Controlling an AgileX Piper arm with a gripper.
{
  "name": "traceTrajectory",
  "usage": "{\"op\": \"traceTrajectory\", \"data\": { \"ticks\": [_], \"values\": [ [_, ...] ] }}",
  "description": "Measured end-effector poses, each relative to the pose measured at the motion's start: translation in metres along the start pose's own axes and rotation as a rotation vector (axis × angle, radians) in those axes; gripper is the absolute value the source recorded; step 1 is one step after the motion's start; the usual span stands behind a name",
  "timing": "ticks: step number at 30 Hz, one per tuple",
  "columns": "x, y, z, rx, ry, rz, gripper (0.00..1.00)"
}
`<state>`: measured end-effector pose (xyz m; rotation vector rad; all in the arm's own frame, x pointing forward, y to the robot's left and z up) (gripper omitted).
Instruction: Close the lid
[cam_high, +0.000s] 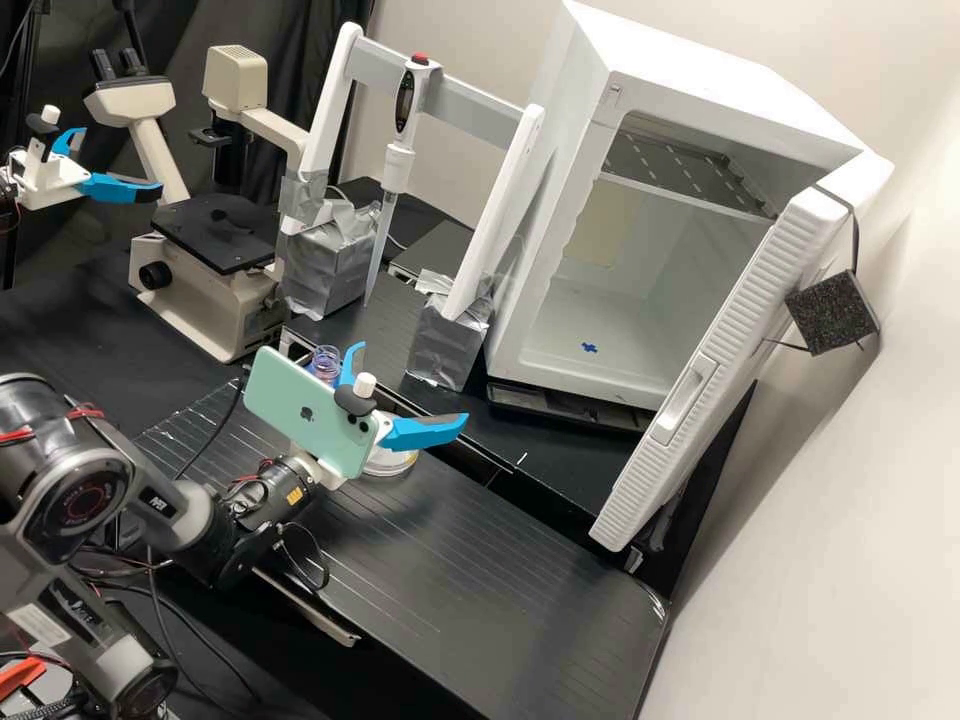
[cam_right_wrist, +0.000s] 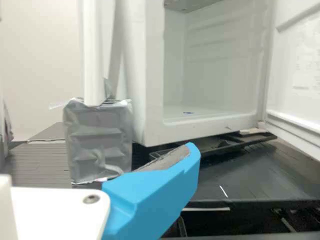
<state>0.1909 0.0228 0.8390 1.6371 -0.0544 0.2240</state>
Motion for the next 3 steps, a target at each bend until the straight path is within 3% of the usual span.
{"op": "traceTrajectory", "data": {
  "ticks": [3],
  "values": [
    [-0.0004,0.0044,0.0036,0.043,-0.018,0.023,1.0]
  ]
}}
